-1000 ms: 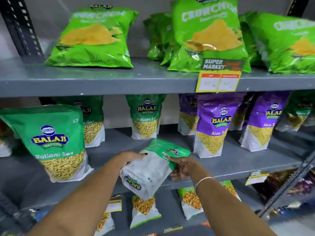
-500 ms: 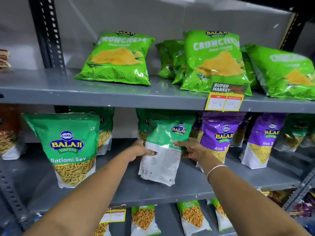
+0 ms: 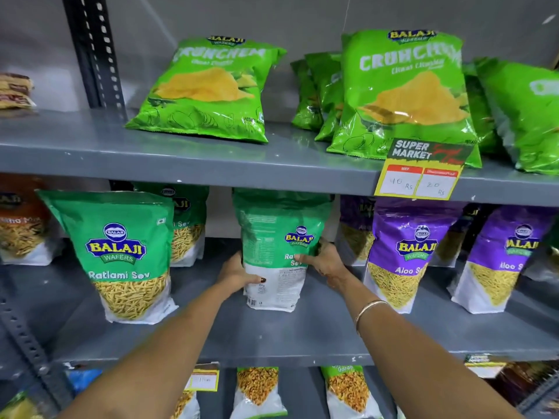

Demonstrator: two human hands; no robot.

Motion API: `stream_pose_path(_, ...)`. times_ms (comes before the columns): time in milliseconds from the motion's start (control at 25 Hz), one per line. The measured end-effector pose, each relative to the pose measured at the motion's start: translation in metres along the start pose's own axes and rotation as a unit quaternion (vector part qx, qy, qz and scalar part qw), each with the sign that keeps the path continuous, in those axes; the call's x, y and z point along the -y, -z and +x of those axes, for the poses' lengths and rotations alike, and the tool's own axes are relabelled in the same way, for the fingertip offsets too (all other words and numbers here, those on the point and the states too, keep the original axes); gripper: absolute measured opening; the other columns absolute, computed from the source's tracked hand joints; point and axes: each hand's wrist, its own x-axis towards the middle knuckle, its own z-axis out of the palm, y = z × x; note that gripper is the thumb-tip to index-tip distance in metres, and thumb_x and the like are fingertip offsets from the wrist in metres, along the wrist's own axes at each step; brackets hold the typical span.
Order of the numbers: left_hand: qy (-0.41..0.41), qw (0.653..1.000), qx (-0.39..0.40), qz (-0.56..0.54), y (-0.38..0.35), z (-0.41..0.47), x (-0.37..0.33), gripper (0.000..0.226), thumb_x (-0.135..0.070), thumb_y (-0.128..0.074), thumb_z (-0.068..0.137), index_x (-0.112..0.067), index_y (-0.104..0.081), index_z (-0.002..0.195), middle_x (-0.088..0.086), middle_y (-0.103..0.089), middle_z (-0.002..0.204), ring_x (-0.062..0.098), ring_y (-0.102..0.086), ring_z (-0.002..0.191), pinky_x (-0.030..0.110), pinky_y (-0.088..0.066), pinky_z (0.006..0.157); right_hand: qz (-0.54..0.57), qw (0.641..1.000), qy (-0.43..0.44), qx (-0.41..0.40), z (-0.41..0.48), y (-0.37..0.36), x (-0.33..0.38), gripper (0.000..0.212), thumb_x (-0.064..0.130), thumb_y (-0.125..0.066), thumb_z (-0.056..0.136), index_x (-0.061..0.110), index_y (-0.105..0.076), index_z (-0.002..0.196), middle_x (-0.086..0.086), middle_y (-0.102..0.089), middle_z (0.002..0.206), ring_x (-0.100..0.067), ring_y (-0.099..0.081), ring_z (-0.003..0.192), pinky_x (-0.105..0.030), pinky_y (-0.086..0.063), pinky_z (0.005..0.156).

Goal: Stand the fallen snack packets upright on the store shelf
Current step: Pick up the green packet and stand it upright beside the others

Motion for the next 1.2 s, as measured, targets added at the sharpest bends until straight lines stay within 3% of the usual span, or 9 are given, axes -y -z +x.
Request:
stream_pose_path(120, 0.025, 0.997, 0.058, 0.047, 0.009, 0.007, 0.005, 0.065, -0.009, -0.072, 0.059, -0.007, -0.053, 0.122, 0.008, -0.061, 0.124, 0.026, -0.057, 0.113, 0.036, -0.048, 0.096, -0.045, 0.996, -0.079, -0.002, 0.000, 0.002, -0.007, 0.061, 0.034, -0.078, 0.067, -0.003, -0.055, 0.109, -0.012, -0.067, 0.102, -0.018, -0.061, 0.070, -0.014, -0.048, 0.042)
stream_pose_path(200, 0.052, 0.993, 0.099, 0.038, 0.017, 0.005, 0.002, 0.039, -0.007, -0.060, 0.073, -0.009, -0.053, 0.111, 0.006, -0.064, 0.106, 0.020, -0.060, 0.094, 0.030, -0.046, 0.084, -0.039, 0.985, -0.165, 0.028, -0.007, 0.001, -0.010, 0.051, 0.046, -0.064, 0.078, -0.002, -0.054, 0.092, -0.013, -0.060, 0.078, -0.018, -0.056, 0.056, -0.017, -0.047, 0.035)
stream_pose_path(320, 0.079, 0.982, 0.169, 0.010, 0.024, -0.004, -0.003, 0.042, -0.009, -0.045, 0.091, -0.018, -0.040, 0.132, 0.006, -0.064, 0.103, 0.008, -0.064, 0.073, 0.023, -0.043, 0.073, 0.006, 0.978, -0.196, 0.077, -0.016, -0.003, -0.014, 0.032, 0.034, -0.045, 0.093, 0.010, -0.051, 0.073, -0.009, -0.054, 0.069, -0.013, -0.055, 0.053, -0.021, -0.050, 0.047)
stream_pose_path(440, 0.058, 0.984, 0.168, 0.028, 0.016, -0.008, -0.004, 0.057, -0.014, -0.058, 0.087, -0.016, -0.035, 0.139, 0.002, -0.067, 0.101, 0.005, -0.069, 0.077, 0.022, -0.045, 0.073, -0.036, 0.978, -0.176, 0.105, -0.020, -0.003, -0.018, 0.014, 0.008, -0.044, 0.092, 0.016, -0.055, 0.097, -0.003, -0.056, 0.094, -0.009, -0.053, 0.071, -0.023, -0.044, 0.061)
stream_pose_path(600, 0.013, 0.993, 0.117, 0.028, -0.007, -0.011, -0.011, 0.095, -0.010, -0.074, 0.073, -0.012, -0.017, 0.149, 0.008, -0.032, 0.153, 0.021, -0.032, 0.141, 0.029, -0.032, 0.109, -0.114, 0.958, -0.153, 0.214, -0.032, 0.009, -0.023, 0.078, 0.003, -0.064, 0.079, 0.030, -0.027, 0.142, -0.003, -0.041, 0.132, -0.016, -0.044, 0.115, -0.024, -0.045, 0.072)
stream_pose_path(720, -0.007, 0.990, 0.142, -0.007, -0.021, -0.010, -0.016, 0.100, -0.004, -0.074, 0.072, -0.012, -0.011, 0.149, 0.008, -0.029, 0.154, 0.021, -0.030, 0.141, 0.026, -0.028, 0.111, -0.107, 0.955, -0.121, 0.249, -0.037, 0.003, -0.028, 0.099, 0.018, -0.081, 0.062, 0.023, -0.023, 0.142, 0.002, -0.042, 0.135, -0.020, -0.043, 0.128, -0.036, -0.045, 0.098)
stream_pose_path(840, -0.011, 0.988, 0.150, -0.037, -0.025, -0.007, -0.019, 0.102, 0.003, -0.073, 0.071, -0.015, -0.010, 0.149, 0.008, -0.037, 0.149, 0.021, -0.036, 0.136, 0.022, -0.031, 0.102, -0.115, 0.968, -0.123, 0.184, -0.036, -0.007, -0.037, 0.106, 0.022, -0.086, 0.052, 0.012, -0.023, 0.136, -0.005, -0.045, 0.137, -0.023, -0.047, 0.128, -0.042, -0.040, 0.109)
stream_pose_path(1040, 0.028, 0.989, 0.147, 0.014, -0.010, 0.002, -0.011, 0.091, -0.009, -0.076, 0.069, -0.014, -0.027, 0.145, 0.012, -0.034, 0.151, 0.026, -0.033, 0.139, 0.035, -0.028, 0.116, -0.080, 0.971, -0.104, 0.198, -0.035, 0.004, -0.033, 0.079, 0.008, -0.080, 0.064, 0.008, -0.040, 0.131, -0.006, -0.059, 0.123, -0.018, -0.059, 0.107, -0.033, -0.052, 0.090)
stream_pose_path(1200, 0.039, 0.993, 0.086, 0.073, -0.007, 0.001, -0.014, 0.061, -0.016, -0.077, 0.070, -0.011, -0.046, 0.123, 0.014, -0.039, 0.145, 0.027, -0.034, 0.134, 0.029, -0.033, 0.103, -0.085, 0.974, -0.127, 0.165, -0.031, 0.016, -0.027, 0.050, 0.001, -0.069, 0.076, 0.007, -0.052, 0.123, -0.005, -0.059, 0.106, -0.011, -0.055, 0.086, -0.017, -0.042, 0.062)
